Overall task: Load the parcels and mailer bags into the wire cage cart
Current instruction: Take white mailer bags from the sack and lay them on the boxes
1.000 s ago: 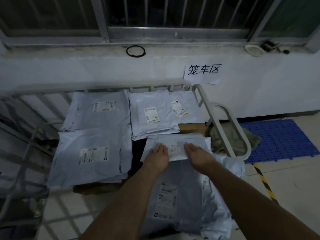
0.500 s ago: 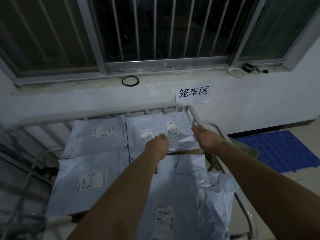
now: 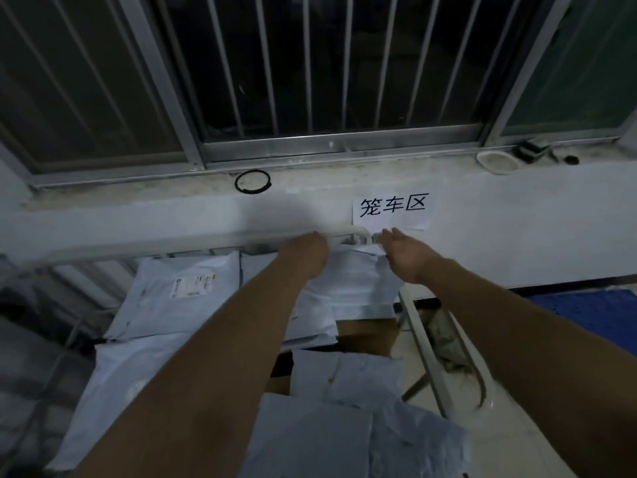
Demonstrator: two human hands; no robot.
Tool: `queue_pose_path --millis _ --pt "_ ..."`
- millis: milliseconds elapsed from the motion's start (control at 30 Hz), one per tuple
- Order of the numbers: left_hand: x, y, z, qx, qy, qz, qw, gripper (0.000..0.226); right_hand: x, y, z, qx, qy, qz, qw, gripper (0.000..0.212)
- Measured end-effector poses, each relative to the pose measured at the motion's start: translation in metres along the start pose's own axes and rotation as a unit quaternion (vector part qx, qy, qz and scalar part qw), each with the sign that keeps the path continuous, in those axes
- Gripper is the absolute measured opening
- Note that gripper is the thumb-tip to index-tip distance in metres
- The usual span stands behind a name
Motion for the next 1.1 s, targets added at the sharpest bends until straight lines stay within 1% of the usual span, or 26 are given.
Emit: queue_pose_path --millis 67,167,233,300,333,400,467,500,567,600,667,767,833,900,967,1000,1067,1100 --pt "-0.018 -0.001 -0.014 -0.005 0.028 0.003 1.0 0.038 -0.01 0.012 -0.019 -0.003 0.029 0.003 1.0 0.051" --pt "-0.029 -0.005 -0.04 0.0 0.075 0.017 0.997 0.057 -0.017 0.025 -0.049 0.015 0.081 0.001 0.997 0.061" --pt "-0.025 -0.008 -0.058 0.014 0.102 0.014 0.995 0.066 -0.013 0.034 -0.065 0.008 0.133 0.0 0.991 0.065" --pt "-0.008 -0.011 -0.071 0.025 0.123 0.002 0.992 0.07 0.003 0.042 -0.076 -0.043 0.211 0.036 0.976 0.064" --pt "0.007 -0.012 -0.075 0.035 0.124 -0.015 0.992 0.07 0.018 0.046 -0.079 -0.073 0.219 0.067 0.971 0.064" --pt "0.043 -0.012 -0.08 0.059 0.102 -0.056 0.991 0.067 0.057 0.056 -0.083 -0.094 0.188 0.12 0.97 0.069" --pt "0.089 -0.012 -0.086 0.092 0.045 -0.087 0.991 0.067 0.103 0.06 -0.085 -0.108 0.14 0.154 0.972 0.069" --pt "0.112 -0.012 -0.088 0.107 -0.002 -0.089 0.99 0.067 0.123 0.056 -0.083 -0.113 0.091 0.159 0.977 0.064" --pt "0.155 -0.014 -0.09 0.133 -0.085 -0.081 0.984 0.064 0.156 0.046 -0.076 -0.076 -0.007 0.167 0.983 0.044" --pt "0.175 -0.016 -0.091 0.143 -0.115 -0.077 0.98 0.064 0.168 0.042 -0.073 -0.052 -0.038 0.171 0.983 0.037" --pt "0.201 -0.018 -0.093 0.143 -0.155 -0.055 0.976 0.066 0.181 0.034 -0.067 -0.042 -0.093 0.175 0.979 0.033" --pt "0.217 -0.02 -0.101 0.121 -0.173 -0.01 0.977 0.068 0.19 0.034 -0.069 -0.037 -0.141 0.174 0.974 0.029" --pt "0.221 -0.021 -0.108 0.099 -0.17 0.016 0.98 0.071 0.193 0.037 -0.076 -0.022 -0.149 0.161 0.975 0.029" --pt "0.226 -0.021 -0.111 0.076 -0.159 0.016 0.984 0.078 0.203 0.04 -0.085 -0.015 -0.153 0.126 0.98 0.032" --pt "0.236 -0.019 -0.109 0.062 -0.15 -0.005 0.987 0.09 0.218 0.041 -0.092 -0.001 -0.151 0.085 0.985 0.042" --pt "0.243 -0.017 -0.108 0.06 -0.149 -0.013 0.987 0.095 0.226 0.042 -0.093 0.002 -0.145 0.072 0.987 0.052" --pt "0.257 -0.012 -0.107 0.056 -0.127 -0.031 0.99 0.1 0.243 0.041 -0.095 -0.006 -0.126 0.079 0.989 0.074" --pt "0.262 -0.01 -0.106 0.052 -0.111 -0.035 0.992 0.1 0.25 0.039 -0.096 -0.011 -0.123 0.089 0.988 0.082"
Point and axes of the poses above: each hand's wrist, its own z-axis away from the middle knuckle, its own x-axis out of the palm, y = z × x, the point moved 1 cm from there along -z, towards the middle knuckle, and after that the axes turned 3 degrees about -x, right-handed, at the moved point
